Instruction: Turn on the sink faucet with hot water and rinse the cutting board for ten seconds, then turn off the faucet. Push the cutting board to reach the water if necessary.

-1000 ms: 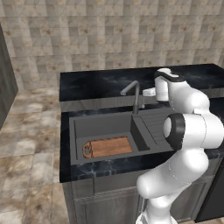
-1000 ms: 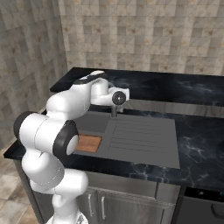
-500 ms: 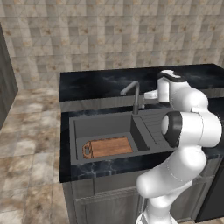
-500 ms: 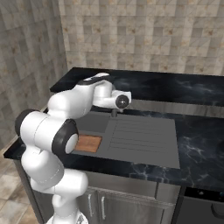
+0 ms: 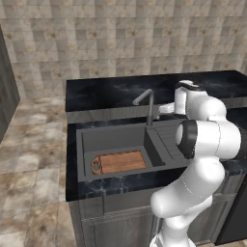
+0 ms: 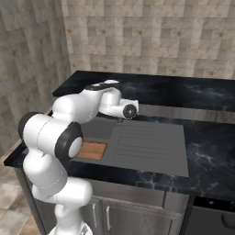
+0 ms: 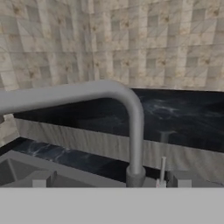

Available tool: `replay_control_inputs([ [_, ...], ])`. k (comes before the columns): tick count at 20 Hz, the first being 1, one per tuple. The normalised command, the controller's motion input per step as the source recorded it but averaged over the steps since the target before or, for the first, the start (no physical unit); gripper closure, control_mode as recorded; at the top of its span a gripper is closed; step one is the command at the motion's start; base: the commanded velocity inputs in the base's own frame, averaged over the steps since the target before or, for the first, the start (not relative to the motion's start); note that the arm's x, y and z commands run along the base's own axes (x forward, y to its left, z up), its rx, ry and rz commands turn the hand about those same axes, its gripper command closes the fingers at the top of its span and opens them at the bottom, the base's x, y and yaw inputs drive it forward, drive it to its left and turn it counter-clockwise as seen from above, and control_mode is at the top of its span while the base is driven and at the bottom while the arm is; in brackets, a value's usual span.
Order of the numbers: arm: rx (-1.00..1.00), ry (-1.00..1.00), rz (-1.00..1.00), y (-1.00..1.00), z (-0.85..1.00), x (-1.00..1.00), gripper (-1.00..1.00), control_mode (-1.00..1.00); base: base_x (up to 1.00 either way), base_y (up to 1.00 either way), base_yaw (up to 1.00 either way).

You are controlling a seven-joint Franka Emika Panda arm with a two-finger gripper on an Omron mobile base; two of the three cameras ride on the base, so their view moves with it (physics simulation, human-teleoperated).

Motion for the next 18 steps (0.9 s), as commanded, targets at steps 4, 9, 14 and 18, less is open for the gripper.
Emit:
replay_control_inputs([
  [4, 0.0, -0.01, 0.01, 0.0, -0.39, 0.0, -1.0, -1.0, 0.0, 0.0, 0.0],
  [9, 0.0, -0.01, 0.0, 0.0, -0.24, 0.04, -1.0, -1.0, 0.0, 0.0, 0.0],
  [14, 0.0, 0.0, 0.0, 0.0, -0.22, 0.01, -1.0, -1.0, 0.0, 0.0, 0.0],
  [18, 0.0, 0.0, 0.01, 0.0, -0.2, 0.0, -1.0, -1.0, 0.0, 0.0, 0.0],
])
